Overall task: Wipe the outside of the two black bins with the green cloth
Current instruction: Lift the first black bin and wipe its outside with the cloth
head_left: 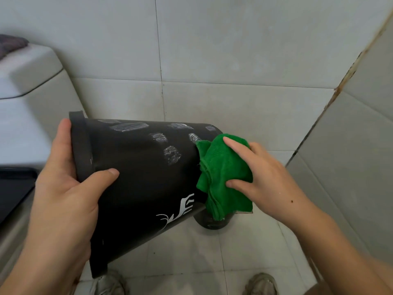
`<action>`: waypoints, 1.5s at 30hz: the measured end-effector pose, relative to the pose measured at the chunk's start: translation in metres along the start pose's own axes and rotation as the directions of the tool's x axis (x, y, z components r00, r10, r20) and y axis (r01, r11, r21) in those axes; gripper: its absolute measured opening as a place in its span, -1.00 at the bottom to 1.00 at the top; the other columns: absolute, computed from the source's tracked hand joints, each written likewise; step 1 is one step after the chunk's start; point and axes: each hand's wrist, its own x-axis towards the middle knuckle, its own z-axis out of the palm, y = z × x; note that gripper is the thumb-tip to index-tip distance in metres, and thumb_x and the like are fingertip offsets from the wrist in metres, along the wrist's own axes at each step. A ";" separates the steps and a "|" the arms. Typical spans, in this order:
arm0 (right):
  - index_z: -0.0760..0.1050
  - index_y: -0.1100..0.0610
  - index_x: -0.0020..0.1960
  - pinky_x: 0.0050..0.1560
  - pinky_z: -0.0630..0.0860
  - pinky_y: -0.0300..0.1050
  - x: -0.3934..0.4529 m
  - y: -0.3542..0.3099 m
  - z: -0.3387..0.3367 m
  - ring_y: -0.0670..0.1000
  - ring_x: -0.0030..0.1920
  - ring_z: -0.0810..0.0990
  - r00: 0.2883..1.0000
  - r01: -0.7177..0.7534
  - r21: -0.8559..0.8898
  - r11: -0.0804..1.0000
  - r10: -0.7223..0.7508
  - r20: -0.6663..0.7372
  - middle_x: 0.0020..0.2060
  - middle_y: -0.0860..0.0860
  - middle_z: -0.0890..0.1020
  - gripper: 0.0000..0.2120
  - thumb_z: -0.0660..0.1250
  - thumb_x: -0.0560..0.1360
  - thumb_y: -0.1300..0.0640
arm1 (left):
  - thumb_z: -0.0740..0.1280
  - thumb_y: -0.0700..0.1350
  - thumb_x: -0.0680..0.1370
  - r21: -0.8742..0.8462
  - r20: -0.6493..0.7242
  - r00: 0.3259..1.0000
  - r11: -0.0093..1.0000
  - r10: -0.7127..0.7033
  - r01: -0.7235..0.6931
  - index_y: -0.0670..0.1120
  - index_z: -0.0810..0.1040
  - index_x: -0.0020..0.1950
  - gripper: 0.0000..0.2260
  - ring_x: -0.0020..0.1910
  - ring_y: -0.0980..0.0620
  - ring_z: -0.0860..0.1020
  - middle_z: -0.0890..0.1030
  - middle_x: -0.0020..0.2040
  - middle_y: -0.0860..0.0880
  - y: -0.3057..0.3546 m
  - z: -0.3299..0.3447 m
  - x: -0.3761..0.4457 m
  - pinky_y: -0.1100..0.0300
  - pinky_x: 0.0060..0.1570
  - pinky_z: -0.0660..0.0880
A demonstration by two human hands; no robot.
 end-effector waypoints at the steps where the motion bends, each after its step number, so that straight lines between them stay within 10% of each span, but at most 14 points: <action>1: 0.07 -0.24 0.54 0.22 0.39 -0.07 0.000 0.002 -0.001 0.00 0.25 0.39 1.000 -0.012 -0.027 1.000 0.013 0.009 0.27 -0.09 0.40 -0.23 0.43 0.49 0.01 | 0.27 -0.35 0.53 -0.007 -0.008 1.000 1.000 -0.005 0.005 0.43 0.29 0.38 -0.28 0.21 0.13 0.57 0.55 0.19 0.38 0.000 -0.002 0.001 -0.16 0.23 0.47; 10: 0.37 -0.20 0.38 0.15 0.52 -0.03 -0.002 0.000 -0.006 -0.02 0.16 0.52 0.992 -0.096 0.240 0.966 0.113 -0.058 0.15 -0.09 0.55 -0.34 0.52 0.40 0.20 | 0.28 -0.27 0.54 -0.055 -0.034 0.997 0.996 -0.073 0.071 0.49 0.40 0.21 -0.39 0.14 -0.03 0.62 0.64 0.08 0.30 0.001 -0.006 0.004 -0.14 0.05 0.56; 15: 0.36 -0.04 0.41 0.21 0.35 -0.15 -0.011 -0.002 -0.010 -0.01 0.27 0.43 0.992 -0.103 -0.010 0.995 0.102 -0.078 0.23 -0.10 0.50 -0.47 0.44 0.49 0.13 | 0.24 -0.35 0.53 -0.012 -0.010 1.000 1.000 -0.026 0.026 0.51 0.43 0.14 -0.34 0.12 -0.03 0.60 0.62 -0.01 0.38 0.012 -0.001 0.001 -0.27 0.13 0.51; 20: 0.57 0.03 -0.08 -0.09 0.38 -0.26 -0.012 0.004 -0.017 -0.13 -0.04 0.40 0.971 0.031 0.013 0.999 -0.027 -0.237 -0.07 -0.16 0.38 -0.77 0.46 0.32 -0.04 | 0.25 -0.34 0.53 0.000 -0.014 1.000 1.000 -0.027 0.027 0.48 0.40 0.20 -0.35 0.01 0.27 0.62 0.58 0.01 0.45 0.011 0.004 -0.001 -0.18 0.16 0.51; 23: 0.47 0.05 -0.24 -0.06 0.37 -0.41 -0.008 0.003 -0.019 -0.32 0.02 0.46 0.956 -0.032 0.304 0.952 0.119 -0.269 0.02 -0.22 0.48 -0.77 0.48 0.33 -0.04 | 0.27 -0.33 0.53 -0.002 -0.006 0.999 0.999 -0.041 0.041 0.44 0.37 0.30 -0.34 0.06 0.25 0.61 0.57 0.06 0.45 0.011 0.005 -0.002 -0.18 0.18 0.49; 26: 0.44 0.11 -0.23 -0.34 0.46 -0.29 -0.005 0.008 -0.026 -0.24 -0.33 0.53 0.914 -0.106 0.590 0.800 0.312 -0.259 -0.36 -0.22 0.58 -0.76 0.52 0.35 0.20 | 0.28 -0.32 0.53 -0.005 -0.008 0.999 0.999 -0.047 0.047 0.41 0.33 0.35 -0.34 0.03 0.34 0.59 0.55 0.05 0.50 0.010 0.004 -0.002 -0.16 0.20 0.48; 31: 0.42 0.02 -0.19 -0.36 0.50 -0.21 -0.002 0.013 -0.036 -0.22 -0.39 0.54 0.741 -0.127 0.672 0.730 0.520 -0.425 -0.34 -0.10 0.54 -0.72 0.51 0.37 0.26 | 0.26 -0.39 0.51 0.014 0.023 1.000 1.000 0.010 -0.010 0.41 0.36 0.29 -0.31 0.02 0.41 0.57 0.55 0.03 0.51 0.015 0.006 -0.004 -0.04 0.12 0.57; 37: 0.65 0.22 -0.08 -0.27 0.63 -0.06 -0.014 -0.002 -0.041 0.09 -0.20 0.70 0.950 -0.060 0.973 0.221 0.312 -0.013 -0.20 0.12 0.70 -0.75 0.39 0.24 0.26 | 0.26 -0.39 0.52 -0.029 0.040 0.999 1.000 0.005 -0.004 0.45 0.37 0.25 -0.31 0.05 0.37 0.58 0.56 0.04 0.49 0.016 0.005 -0.004 -0.07 0.18 0.48; 45: 0.60 0.20 0.14 -0.07 0.62 0.04 -0.001 0.008 -0.011 0.15 -0.04 0.69 0.895 -0.185 0.957 0.224 0.441 0.070 -0.04 0.15 0.70 -0.50 0.46 0.19 0.22 | 0.25 -0.46 0.50 -0.016 0.159 0.977 0.990 0.143 -0.142 0.33 0.25 0.47 -0.21 0.29 0.19 0.51 0.52 0.27 0.34 0.014 0.001 -0.007 -0.19 0.18 0.52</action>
